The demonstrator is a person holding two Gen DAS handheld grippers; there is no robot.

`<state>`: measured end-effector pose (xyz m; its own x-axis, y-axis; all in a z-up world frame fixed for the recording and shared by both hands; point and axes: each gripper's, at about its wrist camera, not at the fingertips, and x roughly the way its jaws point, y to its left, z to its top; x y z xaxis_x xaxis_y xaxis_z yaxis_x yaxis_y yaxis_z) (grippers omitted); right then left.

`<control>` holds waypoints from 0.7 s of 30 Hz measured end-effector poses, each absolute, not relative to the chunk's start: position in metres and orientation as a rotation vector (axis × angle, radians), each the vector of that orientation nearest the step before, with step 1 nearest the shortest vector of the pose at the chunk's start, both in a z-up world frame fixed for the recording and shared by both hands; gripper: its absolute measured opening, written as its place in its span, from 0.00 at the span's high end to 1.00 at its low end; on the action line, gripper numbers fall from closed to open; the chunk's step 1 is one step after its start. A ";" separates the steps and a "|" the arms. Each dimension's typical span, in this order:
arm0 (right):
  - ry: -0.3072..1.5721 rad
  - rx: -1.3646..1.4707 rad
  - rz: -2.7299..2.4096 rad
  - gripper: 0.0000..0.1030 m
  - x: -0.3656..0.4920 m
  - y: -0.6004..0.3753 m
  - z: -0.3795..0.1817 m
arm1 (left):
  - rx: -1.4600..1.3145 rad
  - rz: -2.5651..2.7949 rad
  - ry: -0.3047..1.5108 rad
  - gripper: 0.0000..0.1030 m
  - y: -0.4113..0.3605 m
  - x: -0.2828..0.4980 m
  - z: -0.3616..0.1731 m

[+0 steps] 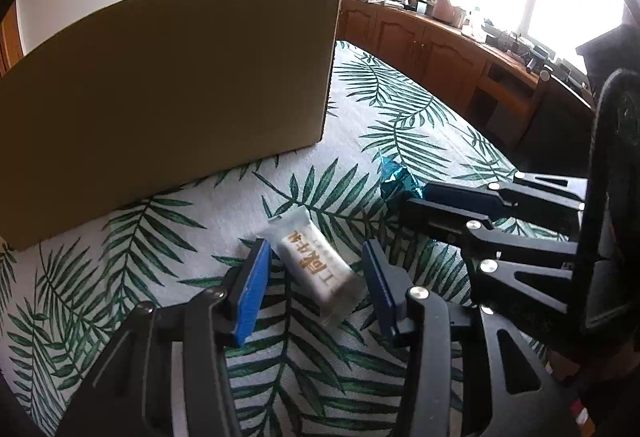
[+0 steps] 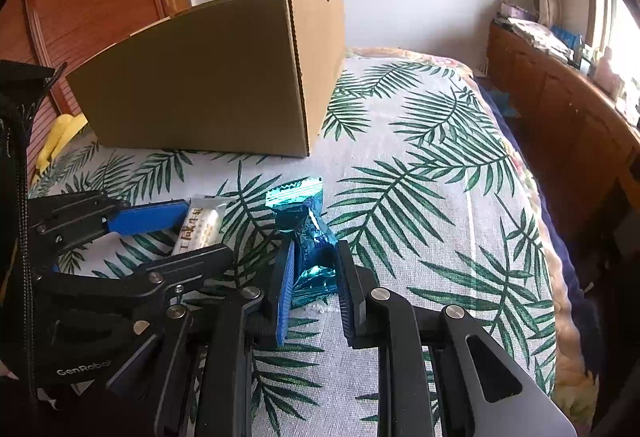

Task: Organize snacks
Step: 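Grasp the small white packet with the left tool while the right tool grasps the teal wrapper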

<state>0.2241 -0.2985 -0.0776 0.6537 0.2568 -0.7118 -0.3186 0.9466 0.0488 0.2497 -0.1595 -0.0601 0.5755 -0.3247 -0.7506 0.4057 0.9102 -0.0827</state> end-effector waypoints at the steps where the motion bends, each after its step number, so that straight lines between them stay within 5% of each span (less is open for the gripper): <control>1: 0.792 -0.084 0.326 0.83 0.224 -0.298 -0.078 | 0.108 -0.427 0.855 0.55 -0.159 0.249 -0.060; 7: 0.793 -0.080 0.325 0.83 0.224 -0.298 -0.079 | 0.056 -0.468 0.863 0.78 -0.147 0.246 -0.059; 21: 0.782 -0.086 0.326 0.83 0.222 -0.297 -0.079 | 0.054 -0.470 0.805 0.81 -0.113 0.219 -0.043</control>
<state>0.2219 -0.2970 -0.0789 0.6621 0.2561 -0.7043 -0.3191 0.9467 0.0442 0.2188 -0.1130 -0.0428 0.5960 -0.3848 -0.7047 0.4251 0.8958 -0.1297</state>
